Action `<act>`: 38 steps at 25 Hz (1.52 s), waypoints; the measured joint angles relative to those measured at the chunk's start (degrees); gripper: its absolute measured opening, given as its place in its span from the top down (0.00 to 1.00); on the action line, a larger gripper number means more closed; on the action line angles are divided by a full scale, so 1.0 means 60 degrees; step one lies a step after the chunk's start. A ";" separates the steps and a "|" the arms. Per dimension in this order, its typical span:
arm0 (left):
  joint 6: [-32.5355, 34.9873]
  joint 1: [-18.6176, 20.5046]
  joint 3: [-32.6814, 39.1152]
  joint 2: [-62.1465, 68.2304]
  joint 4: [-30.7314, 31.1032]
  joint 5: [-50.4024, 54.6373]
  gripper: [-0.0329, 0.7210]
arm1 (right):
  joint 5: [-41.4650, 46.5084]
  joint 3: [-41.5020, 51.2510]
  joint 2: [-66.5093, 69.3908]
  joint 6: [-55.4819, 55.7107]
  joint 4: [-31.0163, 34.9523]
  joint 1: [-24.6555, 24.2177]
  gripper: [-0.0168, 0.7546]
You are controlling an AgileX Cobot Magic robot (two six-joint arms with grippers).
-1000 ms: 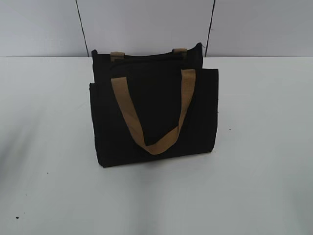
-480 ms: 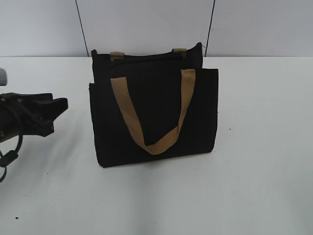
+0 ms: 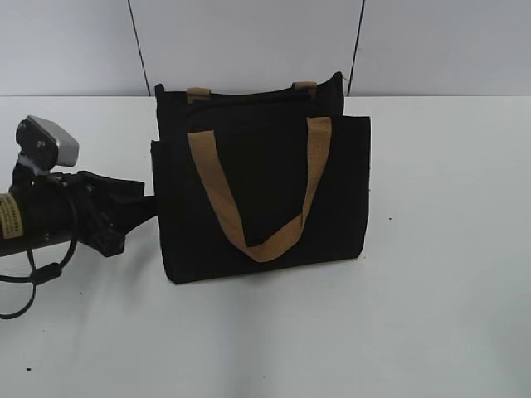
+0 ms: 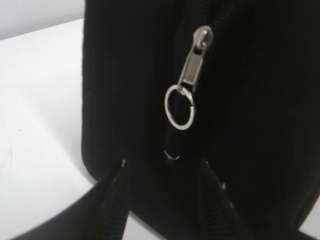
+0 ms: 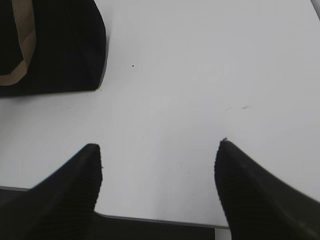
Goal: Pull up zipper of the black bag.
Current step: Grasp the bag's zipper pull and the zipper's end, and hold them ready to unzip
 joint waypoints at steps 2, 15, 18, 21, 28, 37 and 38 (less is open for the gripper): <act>0.0000 0.0000 -0.0119 0.0147 0.0235 -0.0060 0.49 | 0.0000 0.0000 0.0000 0.0000 0.0000 0.0000 0.28; -0.0018 -0.0010 -0.1129 0.1085 0.0917 -0.0500 0.49 | 0.0000 0.0000 0.0000 0.0000 0.0000 0.0000 0.28; -0.0027 -0.0021 -0.1193 0.1200 0.0987 -0.0592 0.49 | 0.0000 0.0000 0.0000 0.0000 0.0000 0.0000 0.28; -0.0036 -0.0021 -0.1193 0.1282 0.1004 -0.0688 0.49 | 0.0000 0.0000 0.0000 0.0000 0.0000 0.0000 0.28; -0.0036 -0.0021 -0.1449 0.1749 0.1049 -0.1068 0.49 | 0.0000 0.0000 0.0000 0.0000 0.0000 0.0000 0.28; -0.0114 -0.0021 -0.1622 0.2124 0.1040 -0.1571 0.60 | 0.0000 0.0000 0.0000 0.0000 0.0000 0.0000 0.28; -0.0135 -0.0021 -0.1622 0.2124 0.1040 -0.1648 0.62 | 0.0000 0.0000 0.0000 0.0000 0.0000 0.0000 0.28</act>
